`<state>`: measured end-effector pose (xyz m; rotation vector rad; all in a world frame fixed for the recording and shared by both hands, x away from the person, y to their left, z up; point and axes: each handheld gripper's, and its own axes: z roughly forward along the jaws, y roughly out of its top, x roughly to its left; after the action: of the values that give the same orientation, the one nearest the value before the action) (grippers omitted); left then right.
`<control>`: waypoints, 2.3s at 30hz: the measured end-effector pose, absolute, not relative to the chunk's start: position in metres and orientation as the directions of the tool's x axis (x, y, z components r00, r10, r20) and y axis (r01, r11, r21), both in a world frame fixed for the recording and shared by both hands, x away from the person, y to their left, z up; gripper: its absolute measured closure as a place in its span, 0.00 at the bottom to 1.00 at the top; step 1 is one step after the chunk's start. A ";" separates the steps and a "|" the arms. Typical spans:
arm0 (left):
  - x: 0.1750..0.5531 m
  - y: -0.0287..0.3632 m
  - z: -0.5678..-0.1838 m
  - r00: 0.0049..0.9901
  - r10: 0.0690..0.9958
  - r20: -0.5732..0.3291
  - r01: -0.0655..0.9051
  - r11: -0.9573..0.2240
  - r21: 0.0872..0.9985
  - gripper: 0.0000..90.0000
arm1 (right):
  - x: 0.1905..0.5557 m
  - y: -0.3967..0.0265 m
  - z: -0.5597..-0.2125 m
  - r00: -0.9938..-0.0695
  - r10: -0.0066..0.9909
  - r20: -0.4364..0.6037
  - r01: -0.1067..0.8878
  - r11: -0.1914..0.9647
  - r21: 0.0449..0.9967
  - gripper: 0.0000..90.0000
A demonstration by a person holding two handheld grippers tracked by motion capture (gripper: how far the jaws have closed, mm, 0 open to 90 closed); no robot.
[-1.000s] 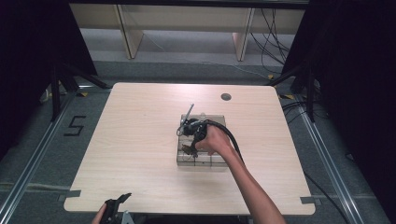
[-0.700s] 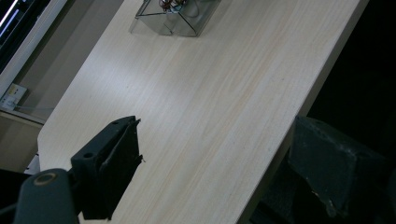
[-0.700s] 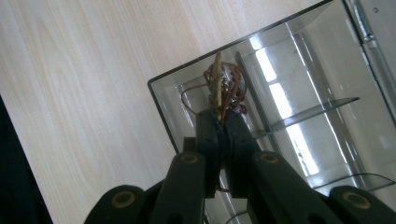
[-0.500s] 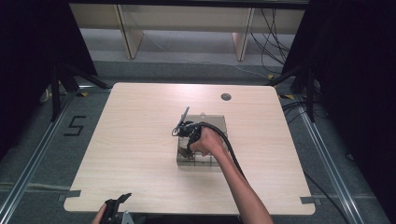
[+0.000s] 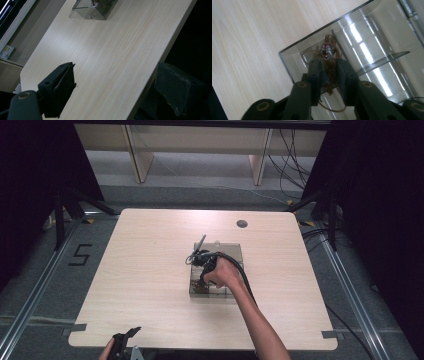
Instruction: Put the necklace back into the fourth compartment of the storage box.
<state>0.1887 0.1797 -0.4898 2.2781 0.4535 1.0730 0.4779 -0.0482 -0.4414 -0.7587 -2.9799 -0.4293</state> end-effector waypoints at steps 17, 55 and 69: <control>0.188 0.180 -0.488 0.640 0.506 0.579 0.063 -0.785 0.616 0.17 | 0.477 -0.086 -0.409 -0.807 0.580 0.108 0.577 0.736 0.355 0.58; 0.188 0.179 -0.488 0.635 0.499 0.590 0.063 -0.794 0.604 0.17 | 0.456 -0.148 -0.396 -0.781 0.616 0.106 0.602 0.695 0.394 0.53; 0.188 0.178 -0.490 0.635 0.522 0.569 0.072 -0.773 0.630 0.17 | 0.448 -0.163 -0.396 -0.779 0.617 0.114 0.601 0.683 0.416 0.52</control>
<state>0.1885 0.1781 -0.4897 2.2875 0.4627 1.0422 0.4483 -0.1626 -0.3965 -1.0547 -2.9142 -0.7003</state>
